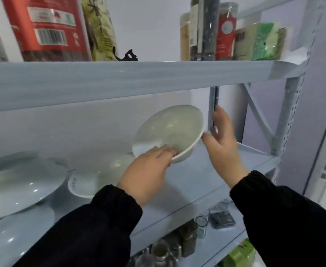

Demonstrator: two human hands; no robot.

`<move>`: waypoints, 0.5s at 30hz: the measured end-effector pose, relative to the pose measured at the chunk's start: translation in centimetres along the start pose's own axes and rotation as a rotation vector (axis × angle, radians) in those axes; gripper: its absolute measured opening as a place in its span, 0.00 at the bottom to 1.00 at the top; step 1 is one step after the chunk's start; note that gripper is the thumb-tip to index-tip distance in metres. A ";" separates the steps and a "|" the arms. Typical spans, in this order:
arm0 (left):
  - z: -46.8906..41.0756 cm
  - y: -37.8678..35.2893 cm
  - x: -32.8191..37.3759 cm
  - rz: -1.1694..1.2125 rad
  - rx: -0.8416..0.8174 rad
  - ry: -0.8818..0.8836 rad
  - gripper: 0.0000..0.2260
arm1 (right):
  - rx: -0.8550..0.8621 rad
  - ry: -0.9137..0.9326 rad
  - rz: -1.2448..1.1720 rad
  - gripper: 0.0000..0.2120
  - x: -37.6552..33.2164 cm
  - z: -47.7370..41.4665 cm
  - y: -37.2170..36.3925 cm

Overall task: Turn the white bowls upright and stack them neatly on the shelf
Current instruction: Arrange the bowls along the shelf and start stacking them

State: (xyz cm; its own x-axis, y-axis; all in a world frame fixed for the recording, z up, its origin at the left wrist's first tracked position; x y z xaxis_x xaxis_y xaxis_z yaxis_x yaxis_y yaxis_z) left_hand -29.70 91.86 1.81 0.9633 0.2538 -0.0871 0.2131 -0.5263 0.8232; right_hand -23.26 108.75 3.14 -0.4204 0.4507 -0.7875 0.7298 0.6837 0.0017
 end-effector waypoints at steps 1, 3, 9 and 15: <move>-0.6 -0.4 0.2 -0.014 -0.017 -0.011 0.24 | -0.072 0.268 0.309 0.33 -2.2 0.2 0.7; -1.7 -1.5 0.7 -0.005 -0.051 -0.025 0.24 | -0.283 0.712 0.832 0.27 -4.2 1.9 -0.5; -4.6 -4.4 1.9 -0.141 -0.139 -0.153 0.28 | -0.499 0.937 1.189 0.08 -0.9 2.1 -1.6; -3.9 -2.0 -0.1 -0.168 -0.055 -0.103 0.30 | -0.319 0.717 1.147 0.11 1.4 -3.3 2.2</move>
State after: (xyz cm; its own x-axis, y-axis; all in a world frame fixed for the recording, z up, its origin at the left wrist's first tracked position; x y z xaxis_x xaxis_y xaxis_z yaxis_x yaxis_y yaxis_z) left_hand -30.82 96.07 2.35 0.9271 0.2485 -0.2807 0.3659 -0.4375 0.8214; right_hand -24.00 112.82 4.07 0.0705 0.9696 0.2343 0.7395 -0.2085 0.6401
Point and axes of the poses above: each hand's wrist, its own z-axis away from the middle knuckle, its own y-axis out of the back of the hand, x = y × z, the point moved 10 cm from there along -z, towards the middle knuckle, and after that the axes turned 6 degrees about -y, right-handed, at the moved point
